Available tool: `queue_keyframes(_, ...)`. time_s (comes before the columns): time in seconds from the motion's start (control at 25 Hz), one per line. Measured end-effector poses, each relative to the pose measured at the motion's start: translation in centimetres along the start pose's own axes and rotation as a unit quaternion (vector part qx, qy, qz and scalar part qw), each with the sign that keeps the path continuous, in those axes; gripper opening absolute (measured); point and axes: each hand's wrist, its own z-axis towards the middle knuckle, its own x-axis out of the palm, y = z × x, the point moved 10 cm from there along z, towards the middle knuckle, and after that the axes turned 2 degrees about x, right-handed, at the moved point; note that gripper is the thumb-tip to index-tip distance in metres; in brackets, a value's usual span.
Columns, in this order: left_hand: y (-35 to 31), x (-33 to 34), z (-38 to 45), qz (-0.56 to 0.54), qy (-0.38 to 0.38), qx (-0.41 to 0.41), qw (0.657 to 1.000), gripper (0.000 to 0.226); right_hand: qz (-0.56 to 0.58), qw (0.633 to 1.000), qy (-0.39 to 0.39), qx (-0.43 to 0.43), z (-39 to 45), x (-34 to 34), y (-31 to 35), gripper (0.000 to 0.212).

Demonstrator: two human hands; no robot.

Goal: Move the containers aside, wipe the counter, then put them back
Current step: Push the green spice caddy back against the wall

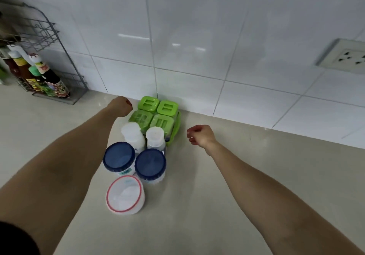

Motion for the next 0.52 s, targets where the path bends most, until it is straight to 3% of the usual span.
queue_keyframes(0.2, 3.1, 4.2, 2.2, -0.081, 0.124, -0.084, 0.985, 0.029, 0.143, 0.986, 0.021, 0.088, 3.6, 5.2, -0.5, 0.013)
queue_keyframes(0.52, 1.3, 4.8, 3.0, -0.148, 0.134, -0.078, 0.977, 0.027, 0.167, 0.981, -0.041, 0.096, 5.7, 4.6, -1.5, 0.024)
